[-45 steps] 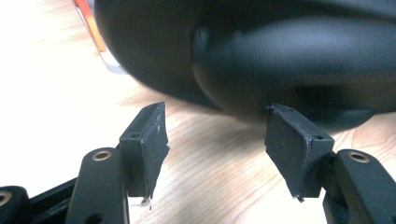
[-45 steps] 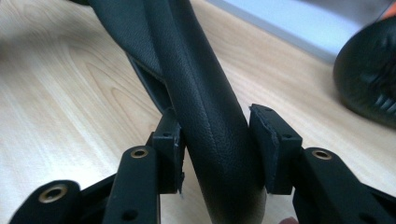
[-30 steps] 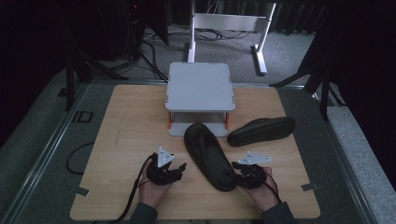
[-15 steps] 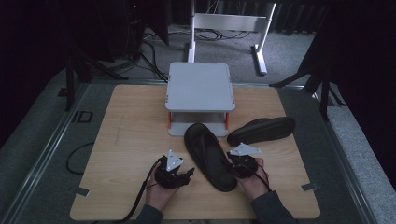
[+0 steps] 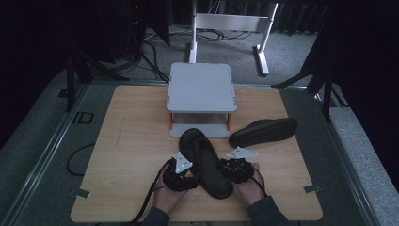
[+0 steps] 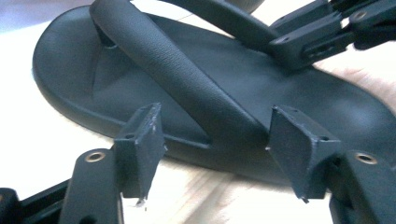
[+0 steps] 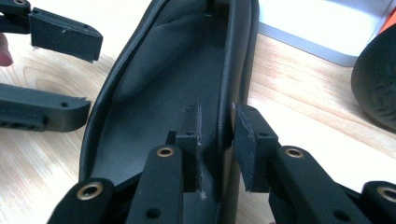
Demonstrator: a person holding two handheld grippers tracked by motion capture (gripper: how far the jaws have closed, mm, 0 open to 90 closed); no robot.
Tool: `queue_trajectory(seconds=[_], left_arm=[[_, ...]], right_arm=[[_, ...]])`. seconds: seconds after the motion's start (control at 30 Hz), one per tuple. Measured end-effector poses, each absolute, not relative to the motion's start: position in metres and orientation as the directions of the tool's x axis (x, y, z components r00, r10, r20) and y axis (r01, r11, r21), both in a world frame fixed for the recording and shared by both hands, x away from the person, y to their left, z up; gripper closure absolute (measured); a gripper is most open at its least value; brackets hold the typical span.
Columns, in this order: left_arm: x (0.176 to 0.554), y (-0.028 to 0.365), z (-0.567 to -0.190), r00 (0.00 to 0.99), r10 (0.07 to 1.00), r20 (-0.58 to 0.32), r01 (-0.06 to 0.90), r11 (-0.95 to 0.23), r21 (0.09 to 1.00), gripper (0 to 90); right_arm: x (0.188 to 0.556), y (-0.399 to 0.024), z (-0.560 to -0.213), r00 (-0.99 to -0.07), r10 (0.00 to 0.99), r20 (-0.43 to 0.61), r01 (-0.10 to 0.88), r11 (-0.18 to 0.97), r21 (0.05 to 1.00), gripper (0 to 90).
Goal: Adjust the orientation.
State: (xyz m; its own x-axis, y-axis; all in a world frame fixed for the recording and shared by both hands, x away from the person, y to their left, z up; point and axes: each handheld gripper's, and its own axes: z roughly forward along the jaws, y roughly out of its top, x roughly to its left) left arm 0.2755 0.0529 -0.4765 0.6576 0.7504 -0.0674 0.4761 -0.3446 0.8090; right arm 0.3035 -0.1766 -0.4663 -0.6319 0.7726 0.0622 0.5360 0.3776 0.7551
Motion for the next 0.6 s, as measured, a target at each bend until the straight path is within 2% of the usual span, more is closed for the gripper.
queue_trajectory(seconds=[0.2, 0.3, 0.37, 0.4, 0.6], left_arm=[[0.274, 0.040, -0.479, 0.639, 0.767, -0.048, 0.485, -0.355, 0.799, 25.5], [0.278, 0.035, -0.485, 0.611, 0.791, -0.034, 0.517, -0.367, 0.774, 25.3], [0.279, 0.036, -0.484, 0.609, 0.792, -0.049, 0.528, -0.359, 0.770, 26.0], [0.279, 0.037, -0.484, 0.603, 0.796, -0.046, 0.530, -0.357, 0.769, 30.1], [0.277, 0.052, -0.482, 0.570, 0.820, -0.043, 0.541, -0.336, 0.771, 39.3]], right_arm=[[0.300, -0.172, -0.469, -0.630, 0.773, 0.069, 0.532, 0.366, 0.763, 70.4], [0.298, -0.169, -0.468, -0.633, 0.772, 0.062, 0.524, 0.368, 0.768, 69.8], [0.298, -0.168, -0.468, -0.632, 0.773, 0.060, 0.524, 0.369, 0.767, 69.8], [0.298, -0.169, -0.469, -0.635, 0.769, 0.070, 0.525, 0.364, 0.769, 69.9], [0.291, -0.163, -0.470, -0.674, 0.734, 0.084, 0.513, 0.382, 0.769, 68.8]])
